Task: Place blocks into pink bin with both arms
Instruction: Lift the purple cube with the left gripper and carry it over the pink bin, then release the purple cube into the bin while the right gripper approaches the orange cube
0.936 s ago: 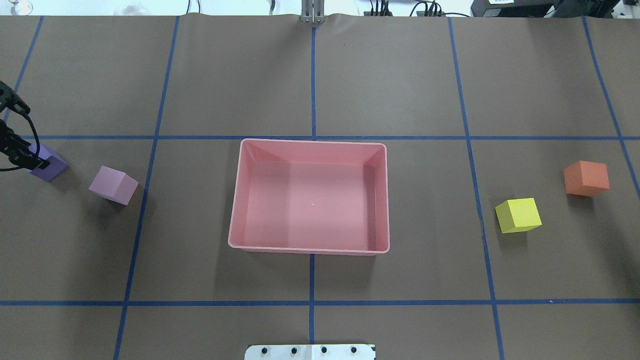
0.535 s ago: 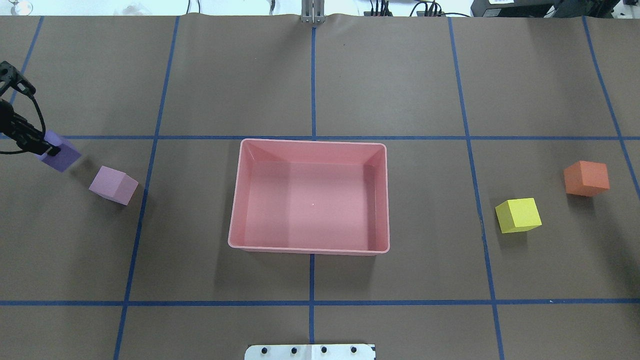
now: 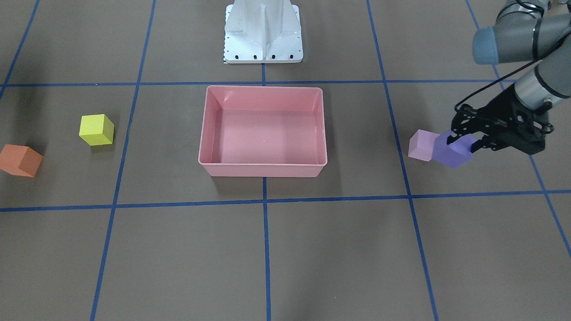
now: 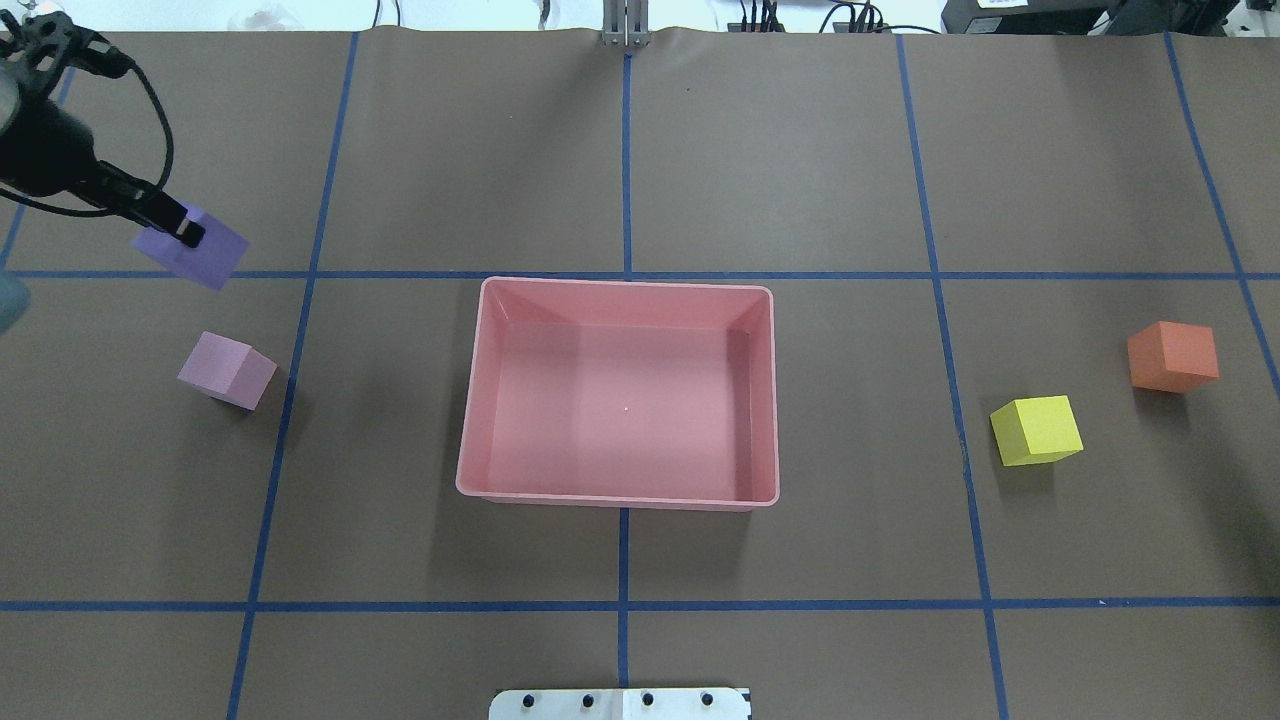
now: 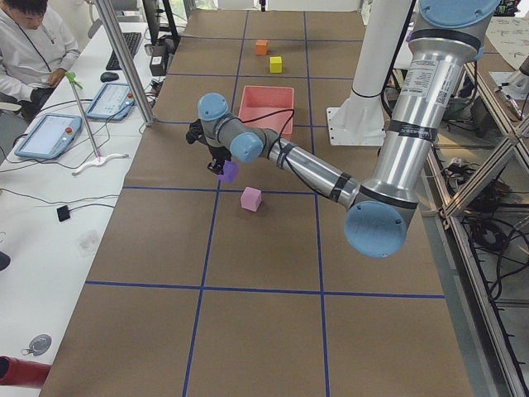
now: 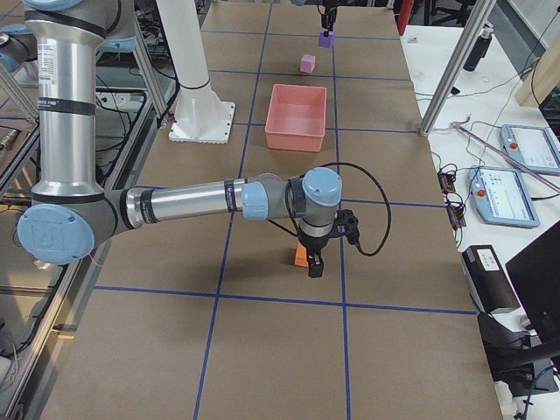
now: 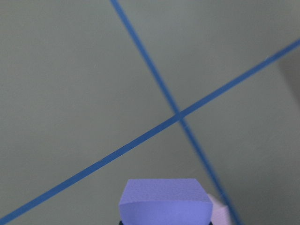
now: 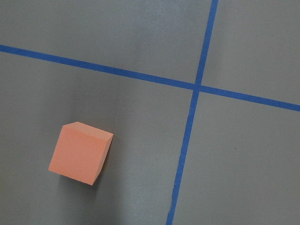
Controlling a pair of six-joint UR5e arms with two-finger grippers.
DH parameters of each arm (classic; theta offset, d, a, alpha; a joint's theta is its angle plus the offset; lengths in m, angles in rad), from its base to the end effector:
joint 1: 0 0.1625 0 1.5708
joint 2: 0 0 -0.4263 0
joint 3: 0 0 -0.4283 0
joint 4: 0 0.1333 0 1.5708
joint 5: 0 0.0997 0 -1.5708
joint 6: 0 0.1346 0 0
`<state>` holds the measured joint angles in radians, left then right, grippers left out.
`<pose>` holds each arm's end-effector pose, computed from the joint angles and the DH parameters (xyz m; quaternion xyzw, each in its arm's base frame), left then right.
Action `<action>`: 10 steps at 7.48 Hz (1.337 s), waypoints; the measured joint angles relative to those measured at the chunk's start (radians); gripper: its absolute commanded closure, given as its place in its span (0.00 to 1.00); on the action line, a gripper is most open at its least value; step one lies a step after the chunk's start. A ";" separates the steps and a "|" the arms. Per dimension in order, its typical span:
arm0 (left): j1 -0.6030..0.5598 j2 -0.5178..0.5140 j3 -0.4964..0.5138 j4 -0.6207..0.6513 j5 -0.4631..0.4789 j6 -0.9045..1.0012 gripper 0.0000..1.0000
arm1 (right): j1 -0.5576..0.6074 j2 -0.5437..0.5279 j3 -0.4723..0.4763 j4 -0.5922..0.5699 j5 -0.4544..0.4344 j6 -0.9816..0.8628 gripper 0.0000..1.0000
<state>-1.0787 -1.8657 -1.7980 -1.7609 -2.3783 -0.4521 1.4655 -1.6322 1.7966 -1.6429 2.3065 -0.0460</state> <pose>0.2666 -0.5735 0.3621 0.1181 0.4737 0.1542 0.8590 -0.0103 -0.5066 0.6081 0.0324 -0.3603 -0.0870 0.9282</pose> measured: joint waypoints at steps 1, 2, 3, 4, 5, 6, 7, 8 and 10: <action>0.081 -0.069 -0.012 0.003 0.044 -0.154 0.71 | -0.002 0.000 0.002 0.000 0.015 0.000 0.00; 0.166 -0.137 -0.015 0.004 0.097 -0.284 0.68 | -0.006 0.001 0.003 0.000 0.042 0.000 0.00; 0.254 -0.201 -0.012 0.006 0.151 -0.399 0.67 | -0.012 0.001 0.004 0.000 0.076 0.000 0.00; 0.334 -0.258 -0.007 0.007 0.211 -0.491 0.67 | -0.019 0.001 0.004 0.000 0.102 0.001 0.00; 0.402 -0.304 -0.001 0.008 0.264 -0.563 0.55 | -0.031 0.006 0.006 0.001 0.118 0.019 0.00; 0.455 -0.337 0.006 0.009 0.302 -0.616 0.01 | -0.055 0.016 0.005 0.019 0.125 0.077 0.00; 0.495 -0.359 0.015 0.009 0.337 -0.646 0.00 | -0.091 0.023 0.001 0.065 0.126 0.160 0.00; 0.516 -0.366 0.017 0.007 0.363 -0.662 0.00 | -0.136 0.026 -0.002 0.123 0.115 0.254 0.00; 0.502 -0.356 -0.008 0.007 0.365 -0.665 0.00 | -0.224 0.028 -0.004 0.211 0.043 0.432 0.00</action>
<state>-0.5770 -2.2215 -1.8065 -1.7543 -2.0133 -1.1172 1.2418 -1.6042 1.7929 -1.4321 2.3495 0.3860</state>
